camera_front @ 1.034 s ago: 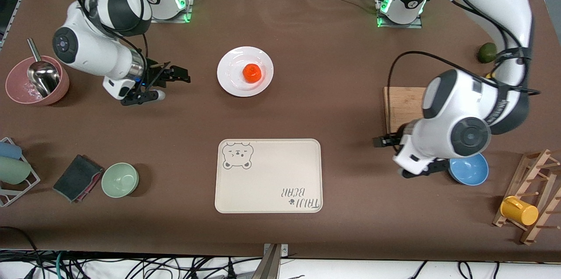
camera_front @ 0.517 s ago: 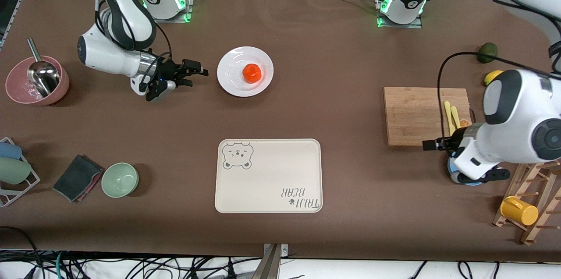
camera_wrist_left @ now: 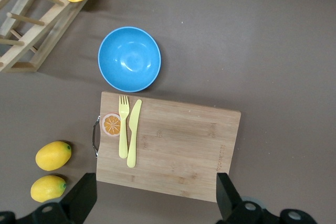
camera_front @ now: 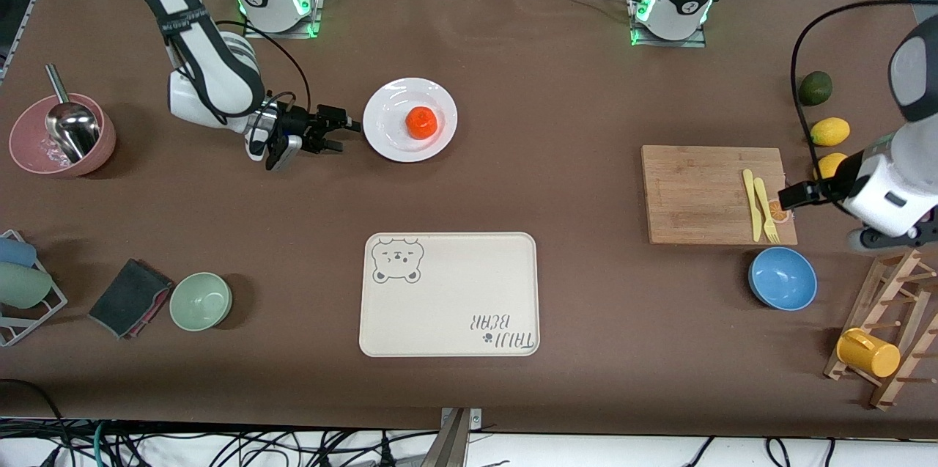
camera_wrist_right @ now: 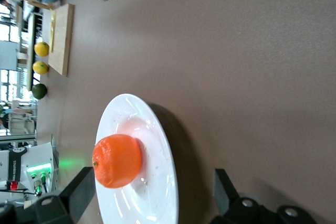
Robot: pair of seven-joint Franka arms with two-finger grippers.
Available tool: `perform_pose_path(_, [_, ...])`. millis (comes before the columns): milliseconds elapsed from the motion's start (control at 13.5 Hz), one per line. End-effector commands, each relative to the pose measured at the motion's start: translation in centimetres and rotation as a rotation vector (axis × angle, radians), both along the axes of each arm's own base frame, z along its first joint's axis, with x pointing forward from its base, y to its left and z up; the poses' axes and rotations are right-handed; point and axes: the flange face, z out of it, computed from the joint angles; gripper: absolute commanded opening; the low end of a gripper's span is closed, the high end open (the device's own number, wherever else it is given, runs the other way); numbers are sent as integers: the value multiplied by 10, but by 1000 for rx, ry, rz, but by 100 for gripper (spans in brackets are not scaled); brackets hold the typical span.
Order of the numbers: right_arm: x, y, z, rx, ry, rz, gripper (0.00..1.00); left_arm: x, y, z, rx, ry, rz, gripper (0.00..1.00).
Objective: Place orange and plate with both arms
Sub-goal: 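Withdraw the left gripper while the right gripper reaches the plate rim, then grip the white plate rim with the right gripper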
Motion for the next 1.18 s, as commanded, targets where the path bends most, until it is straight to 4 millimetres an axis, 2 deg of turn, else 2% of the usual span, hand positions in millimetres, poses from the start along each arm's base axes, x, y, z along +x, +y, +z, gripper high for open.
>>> perform_pose_path(0, [-10,1,-28,41,-32,-33,100,-33,-13,34,-27,-70,-28,100])
perform_pose_path(74, [-11,1,-29,43,-29,-33,100,-40,-14,45,-47,-82,-16,100])
perform_pose_path(148, [-11,1,-30,43,-27,-34,100,-45,-10,47,-74,-73,-2,100])
perform_pose_path(221, [-13,4,-32,45,-18,-42,100,-46,-12,44,-92,-62,-3,100])
perform_pose_path(369, [-21,21,-32,50,-6,-78,98,-50,-13,36,-102,-40,6,100])
perform_pose_path(591, [-24,22,-36,42,3,-82,87,-56,-11,34,-134,-16,24,100])
perform_pose_path(664, [-25,21,-36,41,5,-81,83,-57,-11,38,-134,-20,23,100])
perform_pose_path(738, [-26,21,-36,41,5,-80,76,-62,-3,52,-131,-26,33,100])
perform_pose_path(812, [-28,21,-36,40,8,-78,66,-66,6,56,-132,-15,47,100])
perform_pose_path(960, [-29,22,-36,38,8,-74,48,-67,5,69,-126,-32,42,100])
perform_pose_path(1107, [-33,26,-34,41,8,-79,43,-69,0,68,-100,-14,24,100])
